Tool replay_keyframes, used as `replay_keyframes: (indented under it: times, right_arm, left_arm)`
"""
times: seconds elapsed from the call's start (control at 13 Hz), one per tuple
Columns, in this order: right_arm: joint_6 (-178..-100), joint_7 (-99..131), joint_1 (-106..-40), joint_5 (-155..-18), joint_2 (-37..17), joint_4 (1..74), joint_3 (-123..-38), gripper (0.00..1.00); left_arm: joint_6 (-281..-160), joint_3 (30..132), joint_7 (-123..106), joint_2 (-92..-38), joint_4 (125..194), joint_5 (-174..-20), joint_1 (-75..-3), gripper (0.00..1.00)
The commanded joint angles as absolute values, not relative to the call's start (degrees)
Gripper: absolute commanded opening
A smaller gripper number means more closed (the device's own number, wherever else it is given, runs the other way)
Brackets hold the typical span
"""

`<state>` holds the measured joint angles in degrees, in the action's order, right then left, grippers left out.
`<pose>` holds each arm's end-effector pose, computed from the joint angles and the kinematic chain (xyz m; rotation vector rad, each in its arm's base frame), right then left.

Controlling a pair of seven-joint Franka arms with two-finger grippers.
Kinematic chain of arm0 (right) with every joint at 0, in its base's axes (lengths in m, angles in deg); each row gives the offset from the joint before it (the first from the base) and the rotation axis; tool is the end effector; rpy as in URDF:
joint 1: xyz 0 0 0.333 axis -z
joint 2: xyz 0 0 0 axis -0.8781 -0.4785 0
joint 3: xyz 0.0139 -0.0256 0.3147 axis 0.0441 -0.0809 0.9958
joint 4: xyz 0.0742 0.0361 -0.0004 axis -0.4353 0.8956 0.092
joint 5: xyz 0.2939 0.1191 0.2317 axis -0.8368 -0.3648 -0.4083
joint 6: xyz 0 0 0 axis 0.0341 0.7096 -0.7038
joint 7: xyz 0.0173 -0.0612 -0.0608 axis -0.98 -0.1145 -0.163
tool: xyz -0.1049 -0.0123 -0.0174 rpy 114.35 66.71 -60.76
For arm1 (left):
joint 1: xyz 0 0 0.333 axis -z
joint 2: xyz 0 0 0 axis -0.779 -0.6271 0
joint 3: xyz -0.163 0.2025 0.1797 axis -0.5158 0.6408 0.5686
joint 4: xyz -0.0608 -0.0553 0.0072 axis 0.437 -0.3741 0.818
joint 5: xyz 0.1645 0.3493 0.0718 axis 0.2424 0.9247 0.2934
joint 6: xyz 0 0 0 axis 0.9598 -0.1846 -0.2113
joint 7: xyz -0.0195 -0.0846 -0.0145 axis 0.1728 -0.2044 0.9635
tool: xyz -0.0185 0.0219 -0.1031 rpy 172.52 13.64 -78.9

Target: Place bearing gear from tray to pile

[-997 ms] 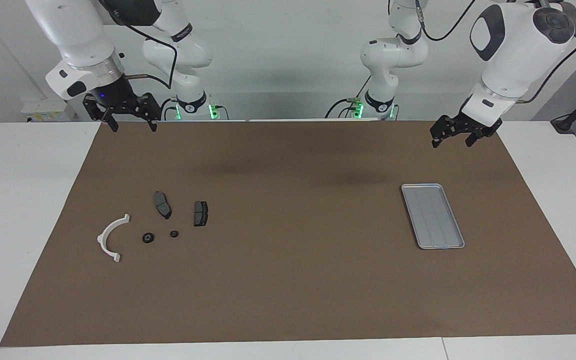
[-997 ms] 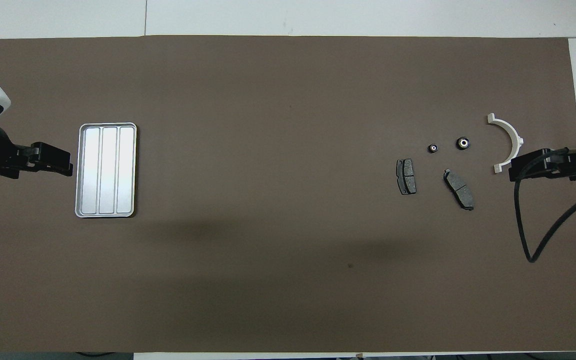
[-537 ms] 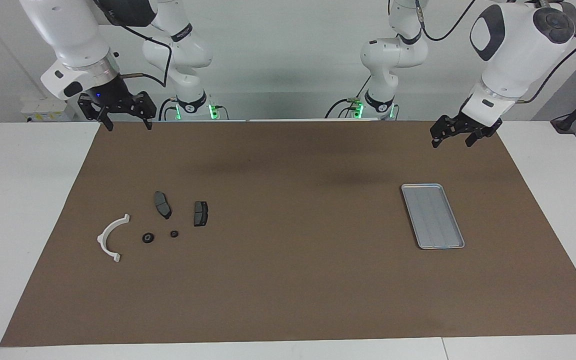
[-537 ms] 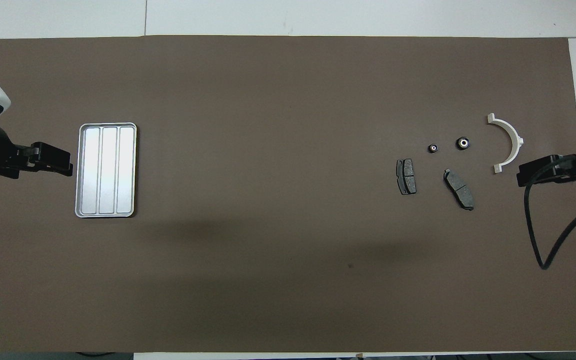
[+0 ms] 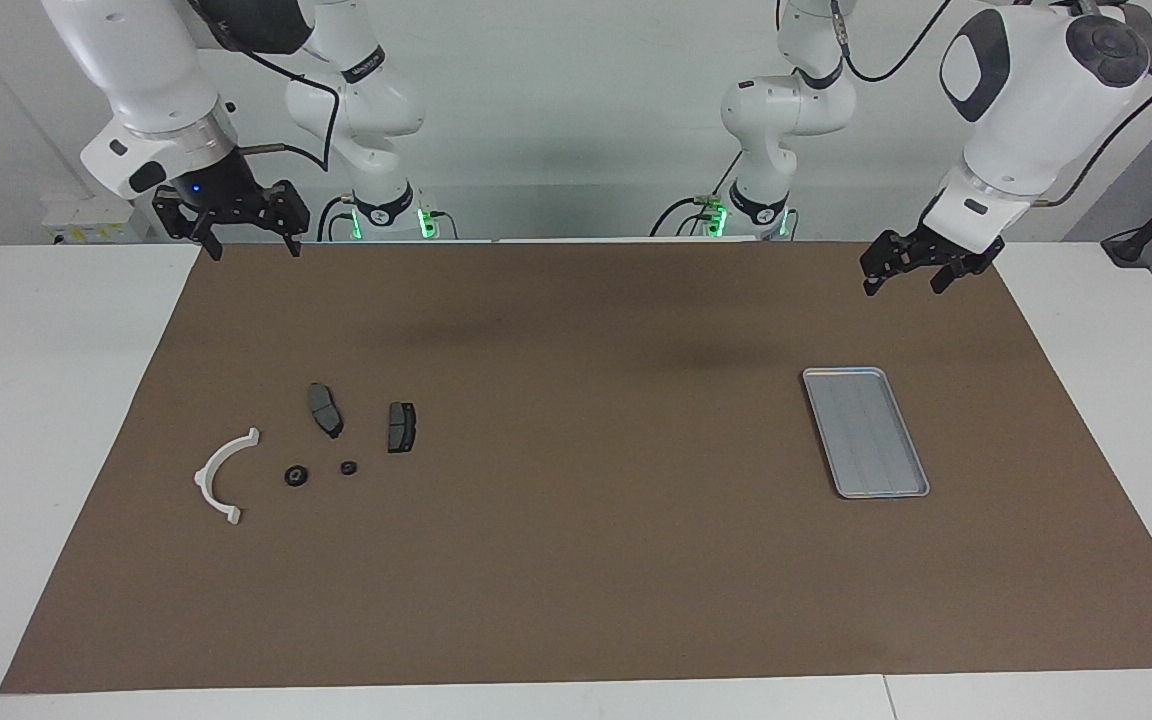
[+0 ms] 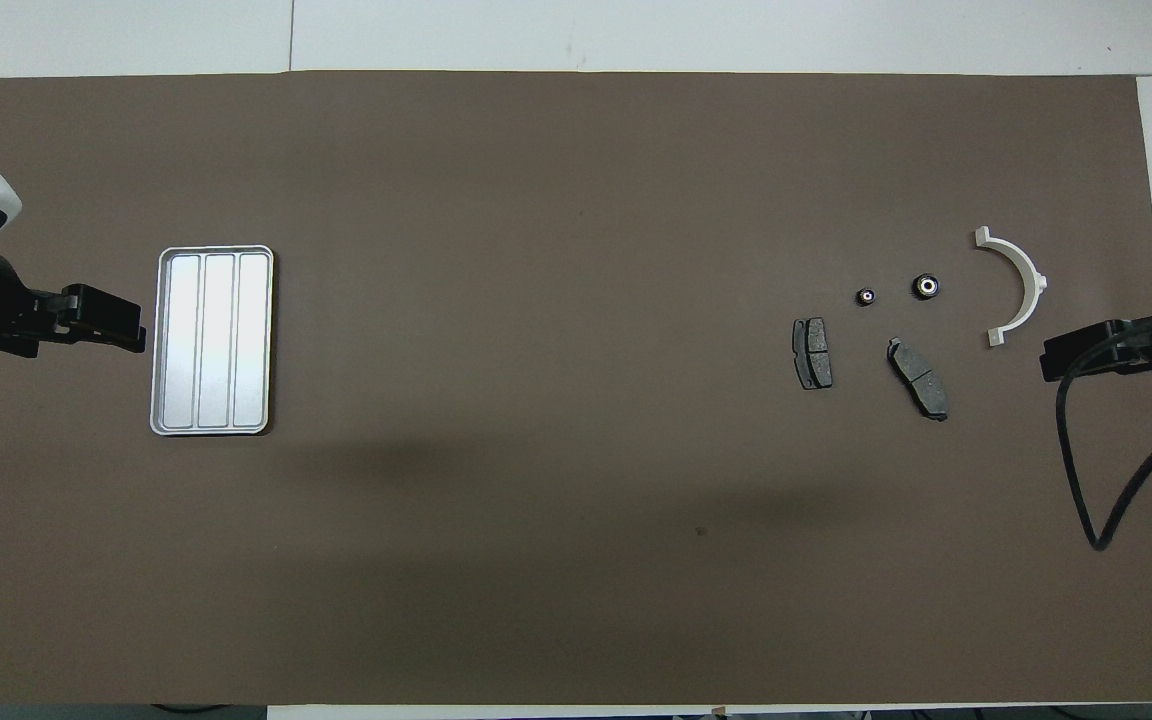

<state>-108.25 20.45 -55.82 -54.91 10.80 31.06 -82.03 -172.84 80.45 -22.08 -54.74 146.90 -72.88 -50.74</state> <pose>0.5163 -0.0029 0.6166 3.1086 0.0893 -0.1289 0.5462 -0.0399 0.5797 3.1208 -0.0541 -0.1387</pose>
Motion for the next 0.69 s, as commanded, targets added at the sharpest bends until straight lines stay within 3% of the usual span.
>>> replay_keyframes:
  times: [0.0, 0.61]
  right_arm:
    - [-108.4, 19.3, -54.9, -54.7, 12.2, 32.6, -81.7, 1.0]
    - [-108.3, 19.2, -55.0, -55.2, 12.2, 32.6, -81.6, 1.0]
  left_arm:
    - [-173.5, 80.5, -22.2, -53.9, 147.7, -72.9, -50.8, 1.0]
    - [-173.5, 80.5, -22.2, -53.9, 147.7, -72.9, -50.8, 1.0]
